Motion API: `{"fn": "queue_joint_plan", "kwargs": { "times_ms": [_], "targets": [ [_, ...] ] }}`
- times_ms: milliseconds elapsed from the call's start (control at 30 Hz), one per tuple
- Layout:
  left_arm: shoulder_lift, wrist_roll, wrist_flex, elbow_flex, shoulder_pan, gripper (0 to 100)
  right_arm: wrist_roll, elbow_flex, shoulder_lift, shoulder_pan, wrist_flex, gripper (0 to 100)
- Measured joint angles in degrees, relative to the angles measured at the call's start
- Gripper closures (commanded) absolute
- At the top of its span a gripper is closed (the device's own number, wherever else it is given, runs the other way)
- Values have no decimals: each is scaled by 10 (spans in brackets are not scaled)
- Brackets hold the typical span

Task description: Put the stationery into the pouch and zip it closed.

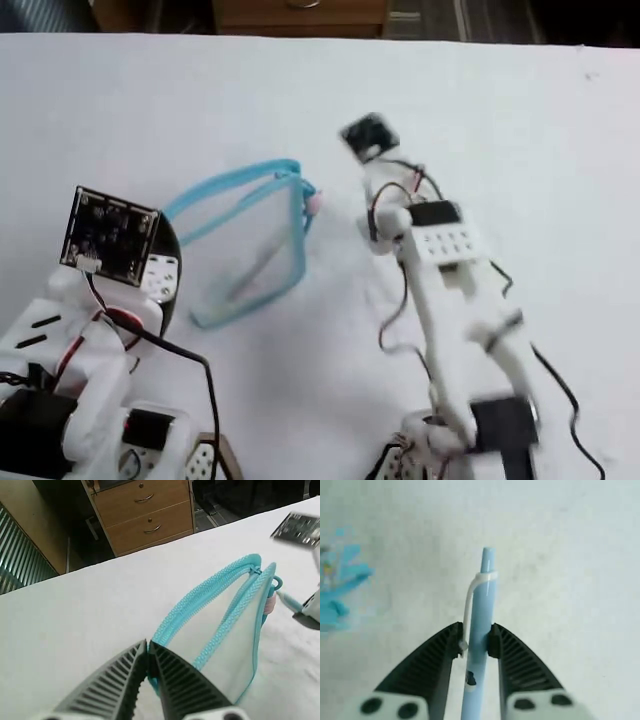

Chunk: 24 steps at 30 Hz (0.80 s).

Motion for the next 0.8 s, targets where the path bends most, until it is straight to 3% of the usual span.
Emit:
{"fn": "queue_joint_plan", "kwargs": {
  "times_ms": [233,400,600,800],
  "targets": [
    [0,0,0,0,-8,978,-208,-8,-273,-18,-62,981],
    [0,0,0,0,-8,978,-315,-76,-390,-76,-113,981],
    [0,0,0,0,-8,978,-349,-100,-387,-167,-208,981],
    [0,0,0,0,-10,978,-351,-90,-311,-241,-240,981]
  ]
}}
